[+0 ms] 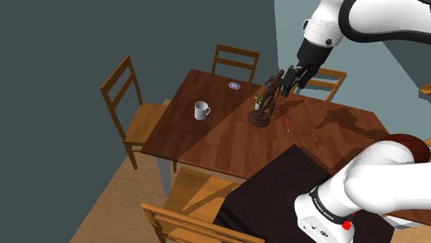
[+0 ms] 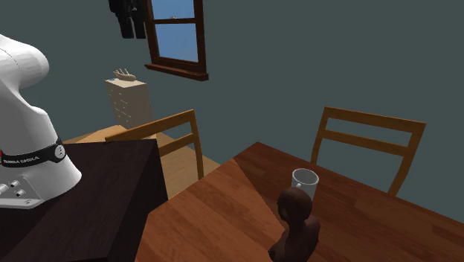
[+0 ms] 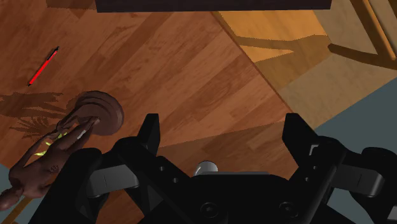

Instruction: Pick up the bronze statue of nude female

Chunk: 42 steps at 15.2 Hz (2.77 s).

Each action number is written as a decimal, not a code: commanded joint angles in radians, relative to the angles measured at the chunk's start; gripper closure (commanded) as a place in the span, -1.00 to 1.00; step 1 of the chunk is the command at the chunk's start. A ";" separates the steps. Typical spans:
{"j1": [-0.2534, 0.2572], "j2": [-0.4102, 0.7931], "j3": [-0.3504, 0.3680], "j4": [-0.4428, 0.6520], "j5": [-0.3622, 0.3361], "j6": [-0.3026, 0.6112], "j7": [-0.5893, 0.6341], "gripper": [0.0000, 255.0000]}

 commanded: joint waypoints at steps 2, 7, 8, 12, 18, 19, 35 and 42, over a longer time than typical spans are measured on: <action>-0.009 0.021 -0.018 0.003 -0.013 0.018 -0.019 -1.00; -0.049 0.140 -0.105 0.034 -0.068 0.108 -0.113 -1.00; -0.056 0.167 -0.122 0.044 -0.077 0.125 -0.131 -1.00; -0.081 0.282 -0.186 0.097 -0.102 0.190 -0.204 -1.00; -0.108 0.472 -0.276 0.212 -0.107 0.270 -0.316 -1.00; -0.112 0.506 -0.290 0.236 -0.104 0.281 -0.336 -1.00; -0.248 1.109 -0.409 0.791 0.087 0.303 -0.652 -1.00; -0.287 1.222 -0.402 0.877 0.125 0.324 -0.688 -1.00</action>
